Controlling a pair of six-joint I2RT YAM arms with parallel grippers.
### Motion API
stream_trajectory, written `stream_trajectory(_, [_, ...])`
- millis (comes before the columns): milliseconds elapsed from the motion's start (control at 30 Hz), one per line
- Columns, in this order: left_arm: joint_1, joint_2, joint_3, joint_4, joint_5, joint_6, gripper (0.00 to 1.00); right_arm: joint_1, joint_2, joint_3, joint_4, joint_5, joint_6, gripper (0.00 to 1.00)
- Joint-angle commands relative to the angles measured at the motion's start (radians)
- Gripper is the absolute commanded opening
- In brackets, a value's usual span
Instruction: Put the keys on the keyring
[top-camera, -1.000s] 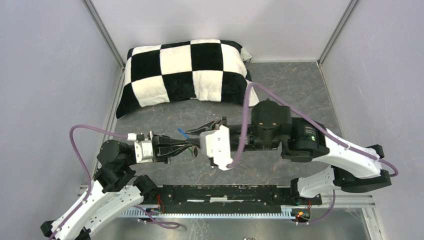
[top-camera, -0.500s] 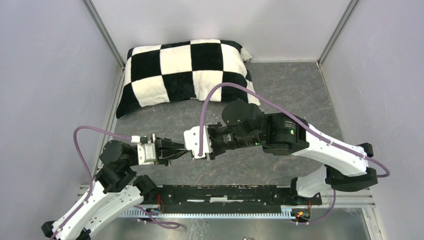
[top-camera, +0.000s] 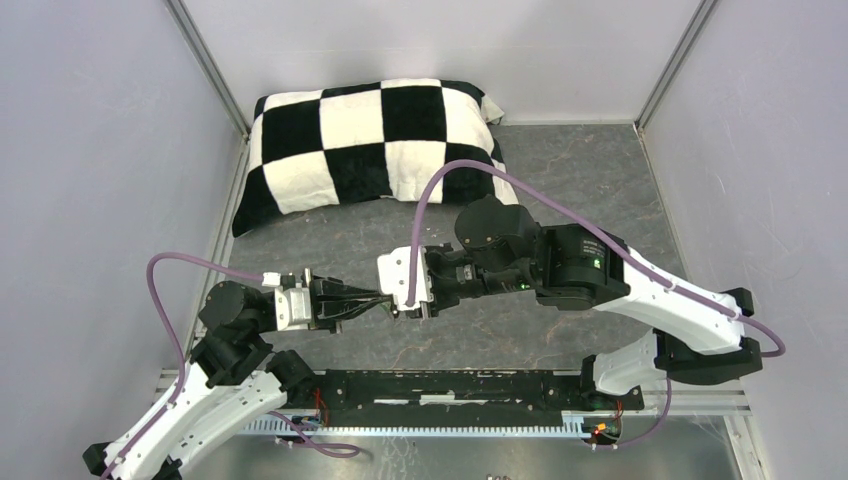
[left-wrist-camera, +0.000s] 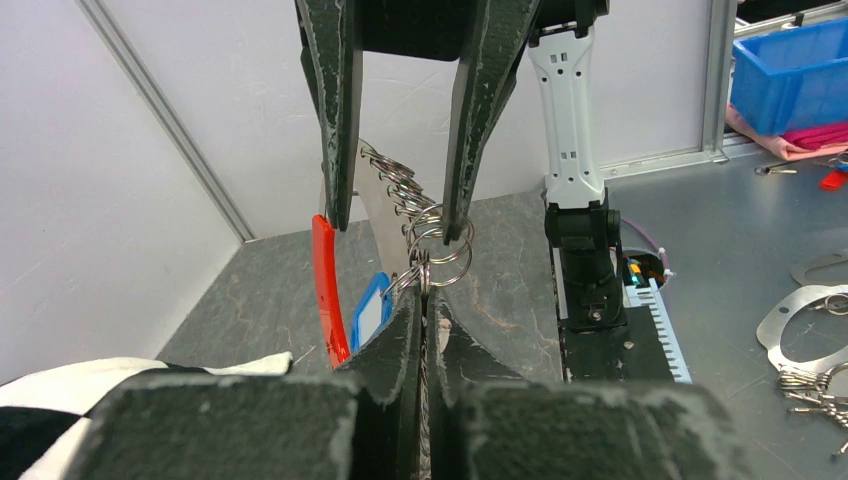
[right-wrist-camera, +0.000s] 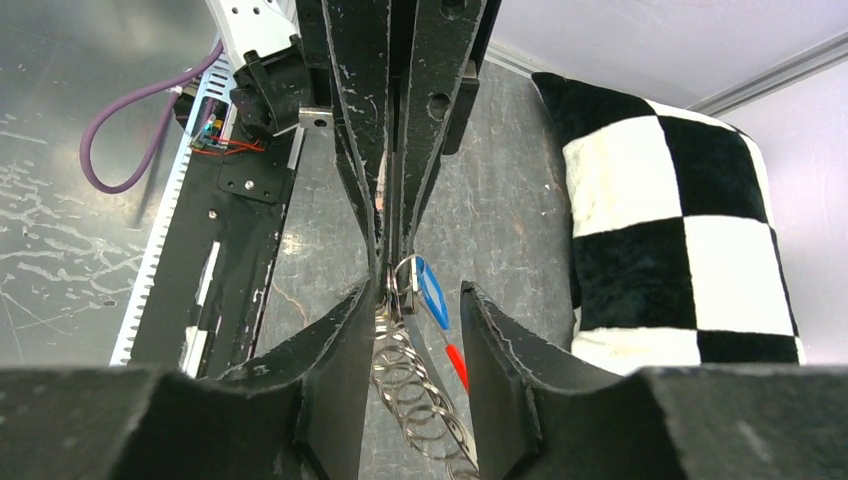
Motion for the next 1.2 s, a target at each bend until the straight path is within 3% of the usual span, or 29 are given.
stream_trajectory(0, [0.0, -0.007, 0.009, 0.046, 0.004, 0.031, 0.02, -0.006, -0.026, 0.013, -0.008, 0.004, 0.008, 0.42])
stream_trajectory(933, [0.0, -0.013, 0.013, 0.018, -0.017, 0.082, 0.02, -0.005, 0.023, -0.055, -0.074, 0.12, 0.01, 0.33])
stream_trajectory(1167, [0.0, -0.014, 0.011, 0.018, -0.02, 0.091, 0.02, -0.006, 0.041, -0.058, -0.074, 0.131, 0.012, 0.19])
